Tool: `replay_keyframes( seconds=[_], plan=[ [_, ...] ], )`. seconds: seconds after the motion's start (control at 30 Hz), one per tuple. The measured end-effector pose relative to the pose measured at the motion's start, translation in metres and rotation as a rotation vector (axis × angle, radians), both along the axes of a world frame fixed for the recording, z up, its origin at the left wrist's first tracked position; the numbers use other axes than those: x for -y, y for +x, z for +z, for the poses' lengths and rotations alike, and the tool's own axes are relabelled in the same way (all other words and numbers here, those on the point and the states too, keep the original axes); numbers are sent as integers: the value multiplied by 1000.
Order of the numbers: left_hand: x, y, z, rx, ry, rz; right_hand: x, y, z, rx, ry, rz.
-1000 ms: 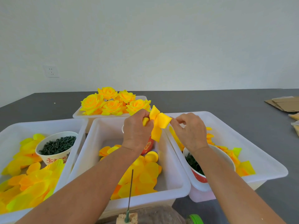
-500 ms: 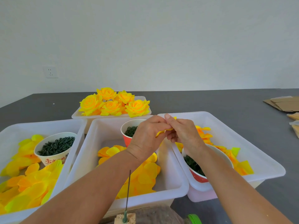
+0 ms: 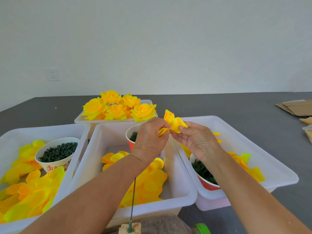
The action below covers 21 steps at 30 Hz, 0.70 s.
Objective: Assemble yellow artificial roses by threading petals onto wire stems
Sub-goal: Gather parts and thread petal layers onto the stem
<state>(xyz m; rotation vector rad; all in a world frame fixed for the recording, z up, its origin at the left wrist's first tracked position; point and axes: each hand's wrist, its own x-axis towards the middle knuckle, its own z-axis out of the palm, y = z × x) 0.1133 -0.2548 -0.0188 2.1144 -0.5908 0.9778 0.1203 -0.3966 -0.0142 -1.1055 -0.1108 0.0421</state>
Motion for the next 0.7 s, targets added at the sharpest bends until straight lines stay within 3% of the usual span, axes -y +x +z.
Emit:
replay_keyframes(
  seconds=[0.1,0.17,0.33,0.53,0.7],
  plan=[
    [-3,0,-3,-112,-39,15,-4,-3,-2,181,-286,-74],
    [-4,1,-4,-204,-78,4,-6,-3,-2,205,-366,-148],
    [0,-1,-5,-364,-206,-119,-3,-1,-4,145,-395,-214],
    [-8,5,2,-440,-447,-132,-5,-1,-2,146,-183,49],
    [-8,8,-2,-432,-402,-35,-8,-1,-7,180,-451,-86]
  ],
)
